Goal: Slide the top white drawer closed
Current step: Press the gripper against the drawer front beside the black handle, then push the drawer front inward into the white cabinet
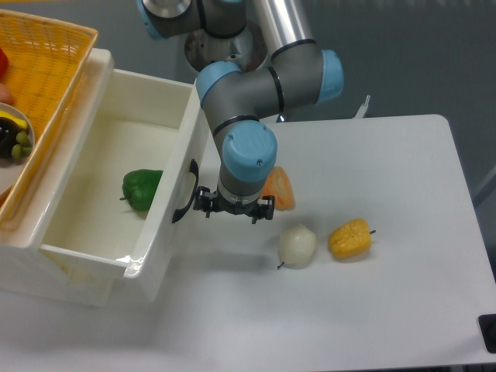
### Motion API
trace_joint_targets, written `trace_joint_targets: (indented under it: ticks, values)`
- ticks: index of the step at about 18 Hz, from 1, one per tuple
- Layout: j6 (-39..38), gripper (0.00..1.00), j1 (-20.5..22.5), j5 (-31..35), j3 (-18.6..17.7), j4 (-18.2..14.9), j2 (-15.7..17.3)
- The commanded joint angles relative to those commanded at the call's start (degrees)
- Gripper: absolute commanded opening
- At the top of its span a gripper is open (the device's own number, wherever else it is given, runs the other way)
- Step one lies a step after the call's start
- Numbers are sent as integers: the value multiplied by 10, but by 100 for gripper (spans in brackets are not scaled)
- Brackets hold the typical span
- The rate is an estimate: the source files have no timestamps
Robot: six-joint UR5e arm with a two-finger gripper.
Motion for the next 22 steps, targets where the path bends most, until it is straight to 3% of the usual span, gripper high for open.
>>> trace_joint_targets:
  ticks: [22]
  values:
    - [-1, 100, -19, -18, -7, -5, 9]
